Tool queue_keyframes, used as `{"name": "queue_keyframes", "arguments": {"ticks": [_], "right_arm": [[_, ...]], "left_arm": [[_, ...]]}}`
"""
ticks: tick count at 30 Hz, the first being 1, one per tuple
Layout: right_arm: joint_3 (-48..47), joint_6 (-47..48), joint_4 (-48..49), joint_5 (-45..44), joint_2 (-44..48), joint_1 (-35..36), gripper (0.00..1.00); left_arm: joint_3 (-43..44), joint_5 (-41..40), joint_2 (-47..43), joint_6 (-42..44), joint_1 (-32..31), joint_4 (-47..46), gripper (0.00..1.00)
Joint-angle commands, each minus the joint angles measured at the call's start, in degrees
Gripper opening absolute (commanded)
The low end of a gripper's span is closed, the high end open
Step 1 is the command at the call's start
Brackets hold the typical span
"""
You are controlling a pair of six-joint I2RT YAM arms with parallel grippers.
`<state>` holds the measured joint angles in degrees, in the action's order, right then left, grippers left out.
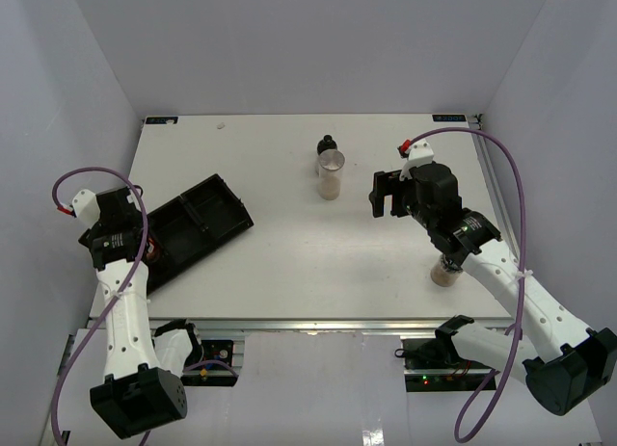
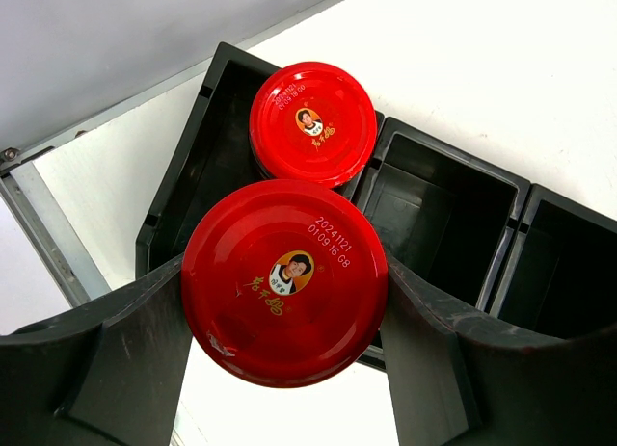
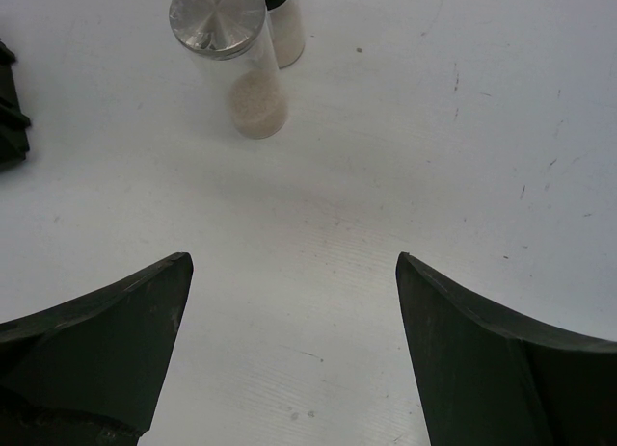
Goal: Organize the condiment bottles
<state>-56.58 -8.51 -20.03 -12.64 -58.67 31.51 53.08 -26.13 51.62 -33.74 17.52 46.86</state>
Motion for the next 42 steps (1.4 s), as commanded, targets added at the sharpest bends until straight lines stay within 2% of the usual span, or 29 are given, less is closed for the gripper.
{"name": "queue_keyframes", "arguments": {"ticks": [1, 9, 19, 29, 37, 42], "right_arm": [[-2.19, 0.52, 0.78, -0.13, 0.37, -0.22, 0.92], [-1.43, 0.98, 1.04, -0.68, 0.77, -0.22, 0.92], [-2.2, 1.48, 1.07, -0.68, 0.52, -0.16, 0.92], [-2.17, 1.97, 0.51, -1.47, 1.81, -0.13, 0.92], [-0.91, 2.47, 0.99, -2.65, 2.98, -0.15, 0.92], [-0.32, 2.7, 1.38, -3.07, 2.88, -0.2, 0.92]], "left_arm": [[0.88, 0.88, 0.32, -0.45, -0.09, 4.55, 0.0], [1.28, -3.32, 1.28, -0.72, -0.1, 5.22, 0.0], [0.67, -2.2, -1.65, -3.97, -0.03, 6.28, 0.0], [0.57, -4.34, -2.31, -7.32, -0.03, 8.33, 0.0], [-3.38, -6.83, -2.43, -9.11, -0.03, 4.88, 0.0], [-2.79, -7.33, -3.18, -9.09, -0.03, 3.46, 0.0]]}}
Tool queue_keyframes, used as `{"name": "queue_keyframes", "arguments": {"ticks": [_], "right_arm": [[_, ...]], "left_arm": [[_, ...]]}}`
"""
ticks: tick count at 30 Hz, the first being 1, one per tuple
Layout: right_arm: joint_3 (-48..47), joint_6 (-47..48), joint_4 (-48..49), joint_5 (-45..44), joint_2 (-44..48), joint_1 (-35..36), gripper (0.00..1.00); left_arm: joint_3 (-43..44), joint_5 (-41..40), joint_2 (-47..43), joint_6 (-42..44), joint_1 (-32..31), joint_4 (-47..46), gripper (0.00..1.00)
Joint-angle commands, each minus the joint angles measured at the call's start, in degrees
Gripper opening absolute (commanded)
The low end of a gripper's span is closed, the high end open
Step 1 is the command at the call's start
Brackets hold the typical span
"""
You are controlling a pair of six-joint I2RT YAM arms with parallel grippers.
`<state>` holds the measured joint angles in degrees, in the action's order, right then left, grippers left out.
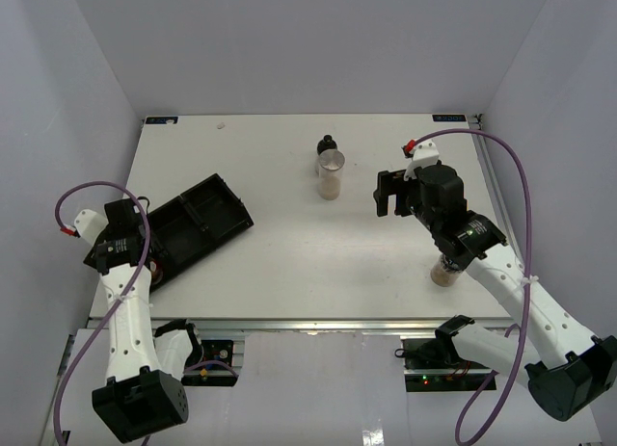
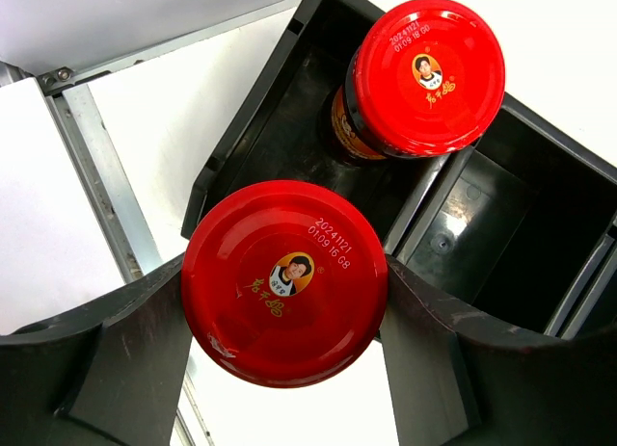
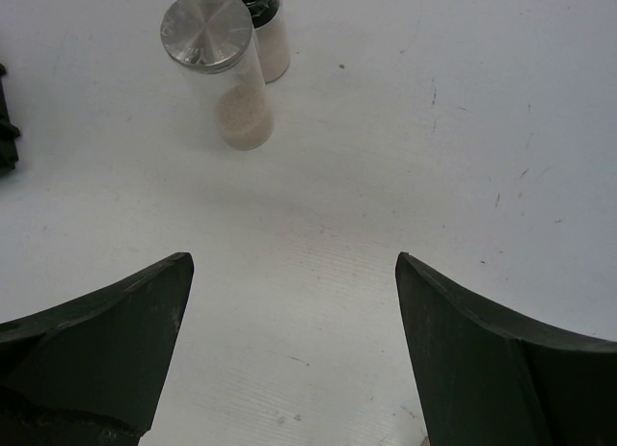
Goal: Organize the condiment bottles
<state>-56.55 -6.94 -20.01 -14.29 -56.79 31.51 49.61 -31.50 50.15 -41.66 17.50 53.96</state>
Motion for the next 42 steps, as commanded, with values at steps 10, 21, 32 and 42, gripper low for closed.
{"name": "queue_keyframes", "arguments": {"ticks": [10, 21, 32, 42], "right_arm": [[0.48, 1.52, 1.63, -2.37, 1.01, -0.21, 0.92], [0.47, 1.93, 1.91, -3.02, 0.49, -0.22, 0.92], [0.82, 2.01, 2.08, -3.1, 0.62, -0.14, 0.92], [0.92, 2.0, 1.93, -3.2, 1.68, -0.22, 0.92]], "left_arm": [[-0.69, -2.45, 0.81, -0.1, -0.01, -8.49, 0.0], [-2.51, -4.05, 3.01, -1.05, -0.01, -12.44, 0.0], [-3.72, -3.5, 6.52, -0.21, 0.08, -14.67, 0.02], [-4.02, -1.51, 6.23, 0.99, 0.08, -14.06, 0.72]]}}
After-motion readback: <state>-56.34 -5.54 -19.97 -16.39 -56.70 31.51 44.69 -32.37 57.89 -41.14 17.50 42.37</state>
